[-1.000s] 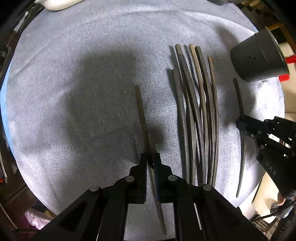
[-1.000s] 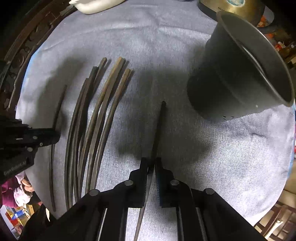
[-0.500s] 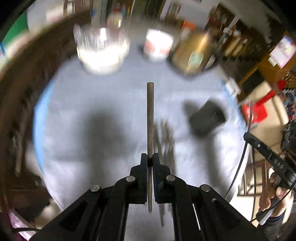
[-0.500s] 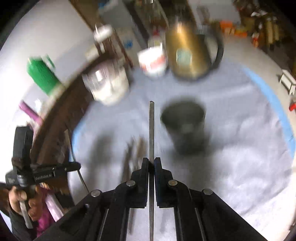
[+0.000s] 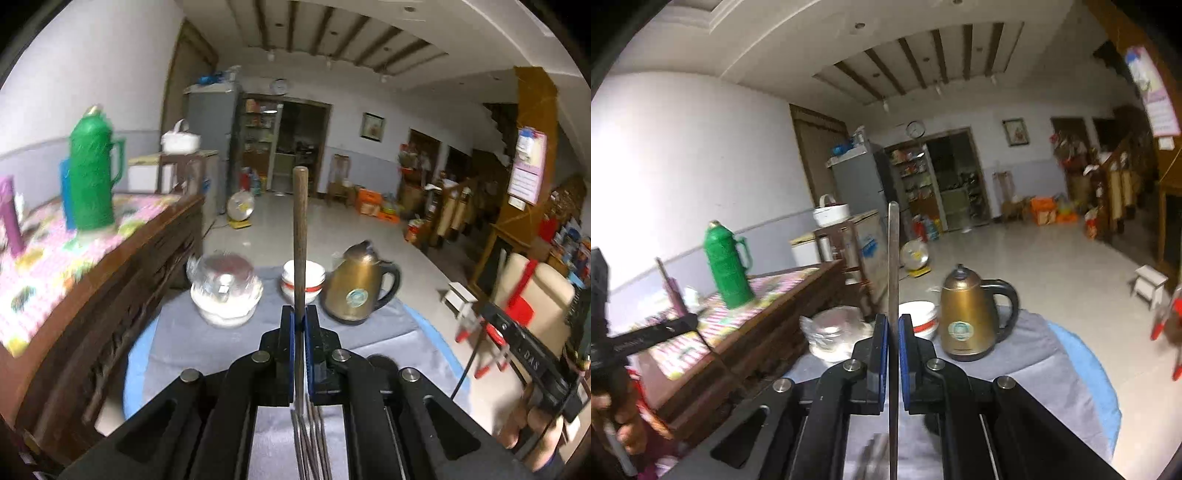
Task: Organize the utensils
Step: 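Lift both held chopsticks and carry them above the grey utensil cup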
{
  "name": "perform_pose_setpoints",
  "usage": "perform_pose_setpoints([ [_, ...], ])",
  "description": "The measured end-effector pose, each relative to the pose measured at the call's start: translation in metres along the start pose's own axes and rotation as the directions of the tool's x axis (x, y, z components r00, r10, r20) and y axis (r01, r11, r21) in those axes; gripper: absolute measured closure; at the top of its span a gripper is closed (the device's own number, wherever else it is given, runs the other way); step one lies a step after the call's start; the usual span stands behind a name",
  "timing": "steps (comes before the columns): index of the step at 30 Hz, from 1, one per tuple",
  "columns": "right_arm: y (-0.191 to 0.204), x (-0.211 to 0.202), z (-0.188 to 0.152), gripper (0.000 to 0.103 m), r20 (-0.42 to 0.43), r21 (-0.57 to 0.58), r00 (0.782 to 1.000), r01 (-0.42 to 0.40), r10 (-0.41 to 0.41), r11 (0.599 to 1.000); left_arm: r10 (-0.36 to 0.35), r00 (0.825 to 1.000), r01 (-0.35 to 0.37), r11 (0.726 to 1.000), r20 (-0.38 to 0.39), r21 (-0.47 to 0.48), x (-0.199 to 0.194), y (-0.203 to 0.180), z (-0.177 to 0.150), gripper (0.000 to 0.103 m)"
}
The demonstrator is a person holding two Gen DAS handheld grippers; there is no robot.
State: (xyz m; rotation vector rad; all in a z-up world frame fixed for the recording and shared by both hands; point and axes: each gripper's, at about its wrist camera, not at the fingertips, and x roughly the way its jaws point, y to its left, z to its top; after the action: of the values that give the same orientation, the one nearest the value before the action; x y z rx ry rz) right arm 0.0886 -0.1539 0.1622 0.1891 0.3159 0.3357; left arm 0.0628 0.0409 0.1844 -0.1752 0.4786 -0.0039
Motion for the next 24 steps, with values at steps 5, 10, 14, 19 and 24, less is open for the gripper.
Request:
perform_pose_setpoints([
  [5,-0.020,0.039,-0.076,0.096,-0.022,0.012,0.992,0.123,-0.123,0.992,0.099,0.995,-0.099,0.994,0.008,-0.046,0.042,0.014,-0.067,0.098],
  [10,-0.032,0.068,-0.113,0.096,-0.026,-0.014,0.980,0.198,-0.199,0.980,0.155,0.988,-0.155,0.987,-0.015,-0.032,0.069,0.018,-0.101,0.098],
  [14,-0.042,0.076,-0.123,0.096,-0.007,-0.027,0.975,0.221,-0.221,0.975,0.167,0.985,-0.168,0.986,-0.040,-0.022,0.080,0.017,-0.116,0.098],
  [19,-0.044,0.075,-0.133,0.096,0.013,-0.054,0.973,0.232,-0.232,0.971,0.170,0.985,-0.170,0.985,-0.034,0.002,0.073,0.015,-0.130,0.098],
  [24,-0.045,0.054,-0.136,0.096,0.016,-0.061,0.978,0.208,-0.208,0.976,0.135,0.990,-0.134,0.991,-0.050,0.008,0.055,0.013,-0.136,0.098],
])
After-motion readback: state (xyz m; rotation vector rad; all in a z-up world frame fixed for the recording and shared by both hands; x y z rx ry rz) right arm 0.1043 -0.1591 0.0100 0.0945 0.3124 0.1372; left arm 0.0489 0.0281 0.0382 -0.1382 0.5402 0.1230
